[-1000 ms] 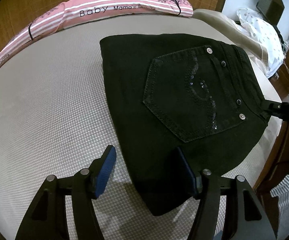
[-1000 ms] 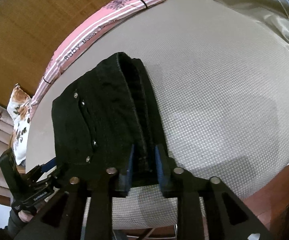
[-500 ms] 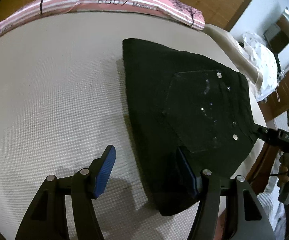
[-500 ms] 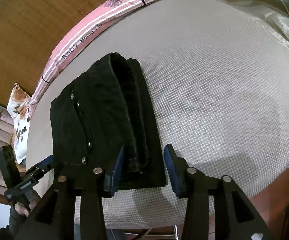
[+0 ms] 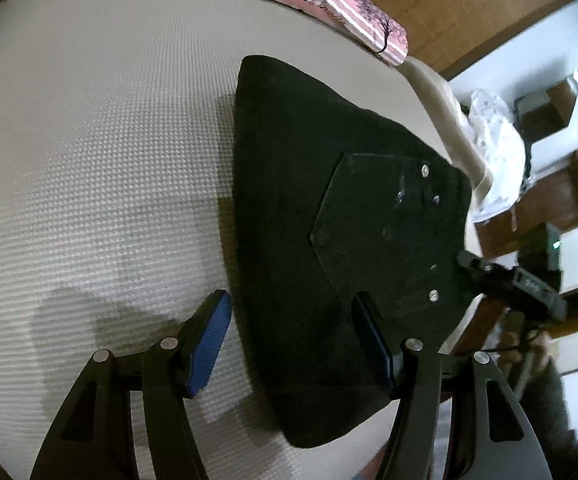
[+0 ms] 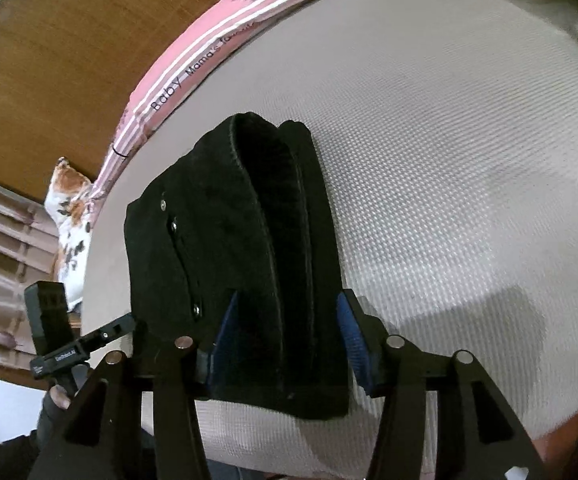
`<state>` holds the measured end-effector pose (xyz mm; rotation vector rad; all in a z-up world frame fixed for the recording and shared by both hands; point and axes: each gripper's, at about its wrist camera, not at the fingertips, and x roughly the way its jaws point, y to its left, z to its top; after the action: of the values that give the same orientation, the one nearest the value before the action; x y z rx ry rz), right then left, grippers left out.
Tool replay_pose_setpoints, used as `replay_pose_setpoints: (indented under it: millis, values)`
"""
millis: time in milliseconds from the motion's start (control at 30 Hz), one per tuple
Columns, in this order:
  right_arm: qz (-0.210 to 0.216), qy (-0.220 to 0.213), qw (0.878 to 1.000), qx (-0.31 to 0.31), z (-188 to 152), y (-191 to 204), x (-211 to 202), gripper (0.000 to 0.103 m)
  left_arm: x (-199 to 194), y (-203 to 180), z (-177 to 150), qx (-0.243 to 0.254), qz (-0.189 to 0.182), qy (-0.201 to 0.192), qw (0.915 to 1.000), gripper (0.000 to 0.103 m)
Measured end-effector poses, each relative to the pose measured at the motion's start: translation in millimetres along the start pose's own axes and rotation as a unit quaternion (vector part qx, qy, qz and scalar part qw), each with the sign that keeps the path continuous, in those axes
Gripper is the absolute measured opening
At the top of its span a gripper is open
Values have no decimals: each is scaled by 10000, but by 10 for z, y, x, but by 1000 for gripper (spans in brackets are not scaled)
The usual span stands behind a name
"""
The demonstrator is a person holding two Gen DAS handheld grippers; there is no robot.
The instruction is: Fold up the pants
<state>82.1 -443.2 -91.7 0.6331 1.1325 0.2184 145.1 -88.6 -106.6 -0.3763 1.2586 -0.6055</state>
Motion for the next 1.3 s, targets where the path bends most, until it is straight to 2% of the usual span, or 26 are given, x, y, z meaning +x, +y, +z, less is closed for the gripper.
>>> replay_pose_setpoints:
  millis: [100, 167, 433, 633, 800, 1033, 1167, 1300]
  values:
    - [163, 63, 9998, 39, 50, -54, 44, 48, 11, 32, 44, -125, -151, 38, 9998, 63]
    - [234, 130, 9996, 37, 67, -100, 73, 52, 28, 54, 73, -201, -259, 81, 9994, 63]
    - [690, 183, 9974, 112, 137, -229, 105, 52, 59, 90, 201, -196, -483, 65, 9986, 63]
    - [1078, 330, 9936, 70, 245, -290, 178, 52, 33, 145, 179, -267, -661, -29, 9975, 63]
    - [1297, 376, 9908, -12, 292, -265, 253, 53, 84, 30, 191, -117, -506, -160, 9985, 63]
    - [1431, 363, 9890, -8, 331, -222, 365, 41, 42, -34, 100, 5, -219, -350, 9991, 63]
    - [1463, 282, 9888, -43, 339, -204, 398, 40, 19, -125, 7, 293, 158, -456, 9984, 57]
    - [1391, 257, 9899, -83, 319, -177, 390, 38, -12, -77, -18, 208, 171, -449, 9986, 52]
